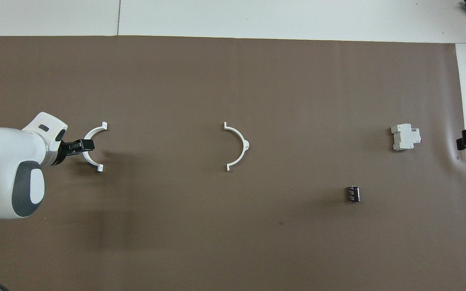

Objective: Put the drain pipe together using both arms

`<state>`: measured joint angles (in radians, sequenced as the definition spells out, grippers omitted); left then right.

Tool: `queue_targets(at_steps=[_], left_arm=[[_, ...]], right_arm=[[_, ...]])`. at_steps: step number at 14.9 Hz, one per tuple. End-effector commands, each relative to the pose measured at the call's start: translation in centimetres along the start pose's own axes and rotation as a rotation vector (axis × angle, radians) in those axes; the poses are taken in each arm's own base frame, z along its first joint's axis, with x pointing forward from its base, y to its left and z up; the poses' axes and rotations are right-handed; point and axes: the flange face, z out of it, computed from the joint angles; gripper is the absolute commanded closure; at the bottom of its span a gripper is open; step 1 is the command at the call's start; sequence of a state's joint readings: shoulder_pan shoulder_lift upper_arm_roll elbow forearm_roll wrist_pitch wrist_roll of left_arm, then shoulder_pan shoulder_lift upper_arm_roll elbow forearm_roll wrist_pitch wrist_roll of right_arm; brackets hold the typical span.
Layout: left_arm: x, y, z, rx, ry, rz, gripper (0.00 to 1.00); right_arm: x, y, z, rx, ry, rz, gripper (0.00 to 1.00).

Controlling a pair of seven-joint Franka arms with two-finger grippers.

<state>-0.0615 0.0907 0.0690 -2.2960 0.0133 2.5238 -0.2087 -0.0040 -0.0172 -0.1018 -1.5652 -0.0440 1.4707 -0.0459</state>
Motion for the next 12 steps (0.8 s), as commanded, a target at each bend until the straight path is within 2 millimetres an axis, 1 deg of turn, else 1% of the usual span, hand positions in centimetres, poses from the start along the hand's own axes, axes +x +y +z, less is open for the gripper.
queue_targets(at_steps=[1, 2, 3, 5, 7, 9, 12], left_arm=[[0.0, 0.2, 1.2, -0.002, 0.016, -0.027, 0.00], [0.0, 0.2, 1.2, -0.003, 0.018, -0.026, 0.00], [0.0, 0.2, 1.4, -0.001, 0.015, -0.023, 0.00], [0.0, 0.3, 1.5, -0.001, 0.014, -0.019, 0.00], [-0.1, 0.3, 1.7, 0.000, 0.011, -0.019, 0.00], [-0.4, 1.5, 2.2, -0.002, 0.007, 0.001, 0.00], [-0.4, 1.5, 2.3, -0.004, 0.015, 0.006, 0.00]], right_arm=[[-0.6, -2.6, 0.6, -0.012, 0.014, 0.035, 0.00], [-0.9, -3.5, 0.8, -0.012, 0.017, 0.037, 0.00], [-0.9, -3.7, 0.9, -0.012, 0.018, 0.022, 0.00], [-1.0, -3.0, 0.8, -0.024, 0.012, -0.020, 0.00], [-0.8, -2.6, 0.4, -0.026, 0.012, -0.015, 0.00], [-0.8, -2.5, 0.0, -0.028, 0.006, -0.013, 0.00], [-0.8, -2.0, 0.1, -0.024, -0.001, -0.008, 0.00]])
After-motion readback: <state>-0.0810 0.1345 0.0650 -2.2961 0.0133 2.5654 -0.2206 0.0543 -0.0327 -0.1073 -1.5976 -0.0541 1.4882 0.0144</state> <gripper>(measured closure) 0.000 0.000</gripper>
